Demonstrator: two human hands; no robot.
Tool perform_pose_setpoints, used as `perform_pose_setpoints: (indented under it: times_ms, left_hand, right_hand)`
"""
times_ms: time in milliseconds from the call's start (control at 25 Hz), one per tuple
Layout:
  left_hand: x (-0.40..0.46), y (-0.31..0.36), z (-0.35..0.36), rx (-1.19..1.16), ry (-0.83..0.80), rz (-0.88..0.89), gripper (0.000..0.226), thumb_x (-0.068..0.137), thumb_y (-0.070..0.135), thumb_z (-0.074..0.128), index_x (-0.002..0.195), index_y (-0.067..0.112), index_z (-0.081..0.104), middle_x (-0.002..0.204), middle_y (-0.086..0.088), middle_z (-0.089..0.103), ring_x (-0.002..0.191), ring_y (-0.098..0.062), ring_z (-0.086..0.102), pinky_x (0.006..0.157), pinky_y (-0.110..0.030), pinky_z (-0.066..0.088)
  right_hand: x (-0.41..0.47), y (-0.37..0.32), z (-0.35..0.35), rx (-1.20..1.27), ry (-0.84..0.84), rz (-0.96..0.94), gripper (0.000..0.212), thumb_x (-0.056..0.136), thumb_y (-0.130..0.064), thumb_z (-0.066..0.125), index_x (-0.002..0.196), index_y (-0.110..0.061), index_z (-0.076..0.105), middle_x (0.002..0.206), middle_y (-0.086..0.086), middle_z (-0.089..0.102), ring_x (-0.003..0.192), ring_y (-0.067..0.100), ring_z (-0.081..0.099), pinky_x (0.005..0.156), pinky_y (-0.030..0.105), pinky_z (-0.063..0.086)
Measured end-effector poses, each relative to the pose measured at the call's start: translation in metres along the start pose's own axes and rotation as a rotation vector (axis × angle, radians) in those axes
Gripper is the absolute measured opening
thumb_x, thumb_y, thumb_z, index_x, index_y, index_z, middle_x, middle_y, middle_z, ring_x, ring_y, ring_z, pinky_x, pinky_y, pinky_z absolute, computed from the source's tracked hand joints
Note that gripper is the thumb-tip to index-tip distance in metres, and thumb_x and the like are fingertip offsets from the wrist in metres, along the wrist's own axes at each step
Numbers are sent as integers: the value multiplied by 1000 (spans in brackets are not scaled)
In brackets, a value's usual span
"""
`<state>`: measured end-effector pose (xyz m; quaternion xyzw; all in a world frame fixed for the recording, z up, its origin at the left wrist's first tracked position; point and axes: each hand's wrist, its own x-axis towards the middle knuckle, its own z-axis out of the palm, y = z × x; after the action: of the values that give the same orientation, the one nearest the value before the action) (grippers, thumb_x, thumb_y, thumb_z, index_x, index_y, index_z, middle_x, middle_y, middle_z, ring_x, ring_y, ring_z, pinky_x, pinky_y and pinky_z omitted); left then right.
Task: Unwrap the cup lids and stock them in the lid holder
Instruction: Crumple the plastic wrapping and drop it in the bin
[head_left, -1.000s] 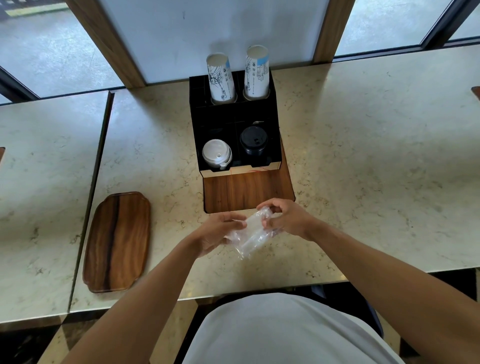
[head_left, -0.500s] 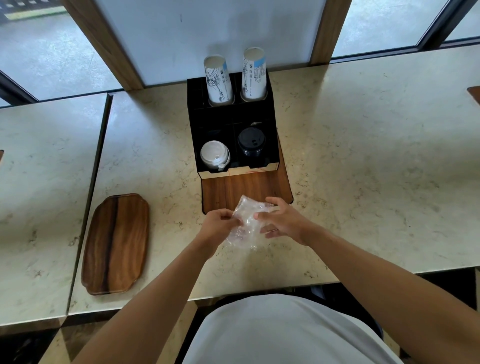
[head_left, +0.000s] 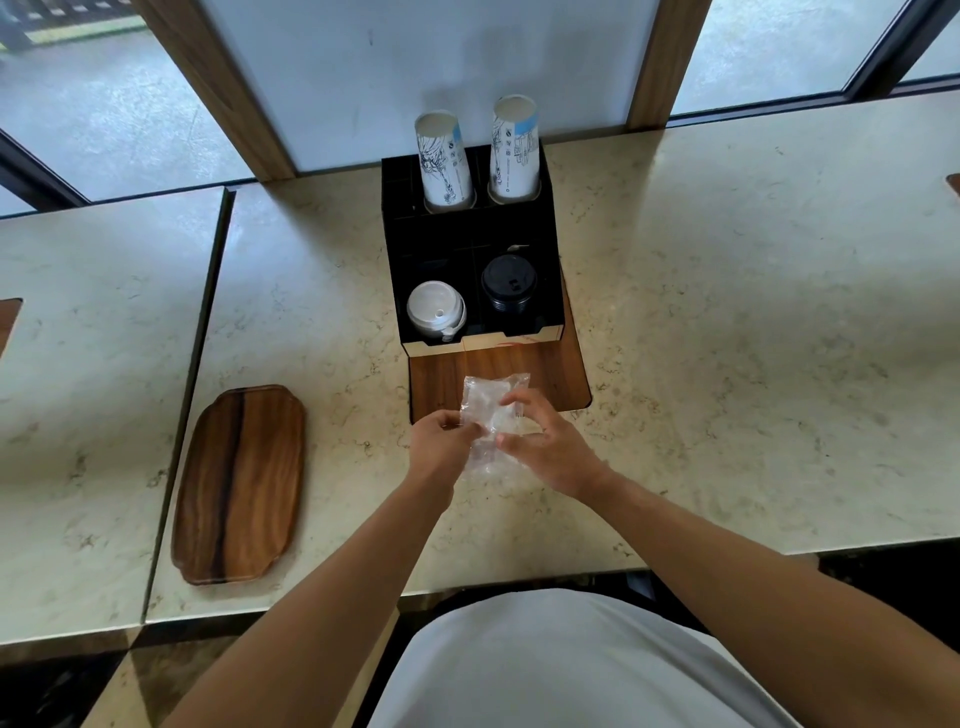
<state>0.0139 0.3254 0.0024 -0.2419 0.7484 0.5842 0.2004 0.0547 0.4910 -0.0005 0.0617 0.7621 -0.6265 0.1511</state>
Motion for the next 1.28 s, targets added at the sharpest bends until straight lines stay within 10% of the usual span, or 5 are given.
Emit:
perform_pose_setpoints:
  times_ms: [400,600,880,1040,1280]
  left_hand:
    - [-5,3,-9,-138,-168,-32,42,84,1,79,120,14,61,107,-13,75,86,-27,77,71,-38,64]
    - [-7,-2,-18,-66,-311,224,58,85,-6,74,126,32,60,109,-15,72,94,-34,72,81,-45,64]
    - [-5,-2,-18,215,-273,317,45,80,14,85,119,32,71,98,-9,68,84,-17,66,80,-38,64]
    - [-3,0,-19,231,-332,254,53,82,14,85,127,35,67,107,-7,70,98,-21,70,83,-32,63]
    - [-1,1,-17,177,-286,248,51,82,0,81,125,25,70,102,-7,72,92,-23,72,76,-26,61]
  right_hand:
    - [5,-2,-7,-13,-17,51,44,89,-11,72,125,-35,66,121,-3,69,93,29,71,86,48,61]
    - [7,-2,-14,-49,7,62,53,84,-11,77,129,-36,63,124,-21,60,92,10,64,74,9,53]
    - [8,-2,-17,-102,-15,42,60,86,-15,80,137,-37,58,129,-27,54,104,-17,54,82,5,44]
    - [9,0,-16,-112,-9,40,63,85,-15,82,140,-34,56,134,-15,58,71,-1,62,84,20,58]
    - [11,-2,-19,-150,-21,24,64,84,-15,82,141,-30,57,134,-12,62,94,15,71,82,20,58]
